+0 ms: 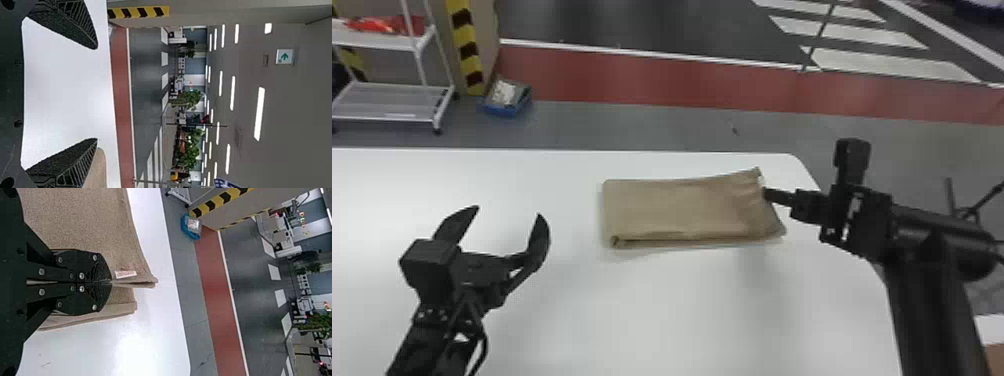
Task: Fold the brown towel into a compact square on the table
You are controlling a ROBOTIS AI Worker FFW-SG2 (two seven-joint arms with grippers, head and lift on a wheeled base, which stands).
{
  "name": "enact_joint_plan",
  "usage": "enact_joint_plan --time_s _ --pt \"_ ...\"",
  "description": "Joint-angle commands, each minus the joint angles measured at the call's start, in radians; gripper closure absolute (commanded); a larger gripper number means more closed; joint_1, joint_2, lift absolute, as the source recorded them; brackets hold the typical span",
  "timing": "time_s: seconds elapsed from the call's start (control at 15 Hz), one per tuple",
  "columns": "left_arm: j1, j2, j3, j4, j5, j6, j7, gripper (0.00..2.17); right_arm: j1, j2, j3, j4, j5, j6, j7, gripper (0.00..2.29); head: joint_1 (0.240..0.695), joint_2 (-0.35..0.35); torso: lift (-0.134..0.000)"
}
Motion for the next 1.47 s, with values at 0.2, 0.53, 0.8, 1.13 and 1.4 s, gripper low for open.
enact_joint_plan --time_s 0.2,0.53,0.8,1.13,1.4 --pt "-0.020 -0.002 -0.003 0.000 -0.002 -0.001 0.002 0.03 0.074 0.015 -0.040 -0.071 -0.002 -0.096 -0.021 0.00 0.695 -0.234 -0.116" --pt "-0.041 -0.002 0.011 -0.001 0.009 0.002 0.005 0.03 0.141 0.019 0.003 -0.123 -0.005 -0.160 0.031 0.79 0.695 -0.239 -0.115" --pt "-0.041 -0.002 0.015 -0.020 0.012 0.002 0.006 0.03 0.177 0.051 0.100 -0.088 0.027 -0.265 0.105 1.66 0.695 -0.182 -0.115" --pt "-0.043 -0.002 0.015 -0.027 0.014 0.002 0.006 0.03 0.178 0.108 0.175 -0.019 0.028 -0.338 0.105 1.66 0.695 -0.107 -0.115" --pt "-0.050 -0.002 0.012 -0.021 0.014 0.002 0.002 0.03 0.177 0.136 0.232 0.001 0.030 -0.332 0.094 1.66 0.695 -0.071 -0.115"
